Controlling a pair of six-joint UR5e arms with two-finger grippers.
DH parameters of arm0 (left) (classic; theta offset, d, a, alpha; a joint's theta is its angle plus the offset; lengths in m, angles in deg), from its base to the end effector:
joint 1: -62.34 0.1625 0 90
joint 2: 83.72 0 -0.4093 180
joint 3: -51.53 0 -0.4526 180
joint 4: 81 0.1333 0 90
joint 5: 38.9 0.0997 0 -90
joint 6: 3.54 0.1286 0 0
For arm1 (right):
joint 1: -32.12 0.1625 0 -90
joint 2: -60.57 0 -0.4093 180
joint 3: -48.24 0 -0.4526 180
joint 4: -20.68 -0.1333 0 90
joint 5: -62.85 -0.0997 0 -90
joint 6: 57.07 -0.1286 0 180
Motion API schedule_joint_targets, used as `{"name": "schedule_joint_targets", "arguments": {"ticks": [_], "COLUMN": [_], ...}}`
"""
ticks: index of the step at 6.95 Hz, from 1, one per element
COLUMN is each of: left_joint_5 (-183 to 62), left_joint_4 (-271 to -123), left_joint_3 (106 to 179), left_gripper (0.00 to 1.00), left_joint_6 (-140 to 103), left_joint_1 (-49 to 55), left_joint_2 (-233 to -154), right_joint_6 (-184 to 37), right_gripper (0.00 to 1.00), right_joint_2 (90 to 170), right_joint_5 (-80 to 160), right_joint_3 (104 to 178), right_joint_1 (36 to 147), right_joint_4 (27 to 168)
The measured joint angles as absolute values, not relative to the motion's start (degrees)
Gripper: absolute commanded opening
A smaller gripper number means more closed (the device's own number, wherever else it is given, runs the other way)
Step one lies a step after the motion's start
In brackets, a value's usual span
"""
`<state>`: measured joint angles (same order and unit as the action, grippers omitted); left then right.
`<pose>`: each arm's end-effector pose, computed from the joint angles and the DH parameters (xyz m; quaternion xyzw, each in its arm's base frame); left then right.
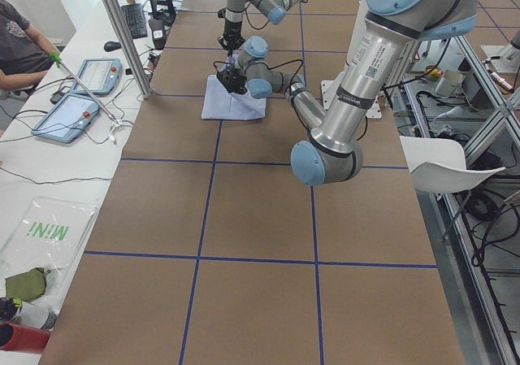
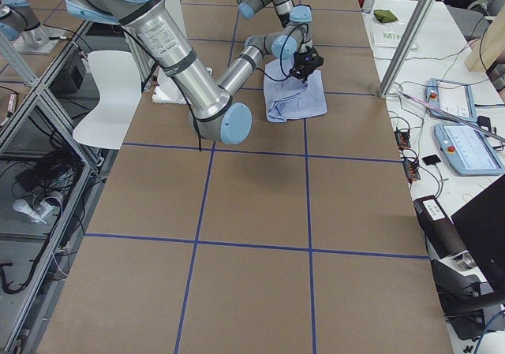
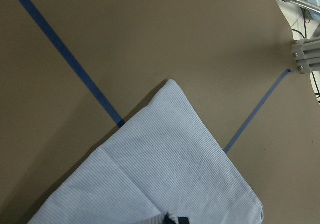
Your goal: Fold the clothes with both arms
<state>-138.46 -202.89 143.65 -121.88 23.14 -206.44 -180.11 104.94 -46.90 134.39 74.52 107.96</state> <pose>0.5094 -0.5599 0.2068 -0.0174 0.5522 -0.4245 0.7173 -0.5199 -0.5964 0.1636 -0.1278 -0.3847 0.5065 0.7610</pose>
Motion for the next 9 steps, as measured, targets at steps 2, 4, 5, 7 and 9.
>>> {"name": "schedule_joint_targets", "arguments": {"ticks": [2, 4, 5, 7, 9], "left_joint_5": [-138.36, -138.3, -138.44, -141.57, -147.77], "left_joint_4": [-208.75, -211.08, -211.32, -211.17, -210.91], "left_joint_3": [133.15, 129.38, 129.05, 129.12, 131.36], "left_gripper": [1.0, 1.0, 1.0, 1.0, 1.0], "left_joint_6": [-114.41, -108.52, -107.0, -101.58, -87.64], "left_joint_1": [18.9, 14.81, 13.56, 11.25, 7.61], "left_joint_2": [-209.43, -210.57, -210.73, -210.59, -207.24], "right_joint_6": [-173.33, -160.75, -156.45, -148.53, -135.95], "right_gripper": [1.0, 1.0, 1.0, 1.0, 1.0], "right_joint_2": [100.73, 98.85, 98.72, 100.42, 105.17], "right_joint_5": [-46.96, -49.6, -51.6, -54.38, -59.71], "right_joint_3": [119.49, 112.04, 110.93, 110.34, 111.25], "right_joint_1": [75.55, 80.69, 83.19, 86.52, 91.61], "right_joint_4": [96.25, 90.42, 90.04, 89.94, 90.06]}}
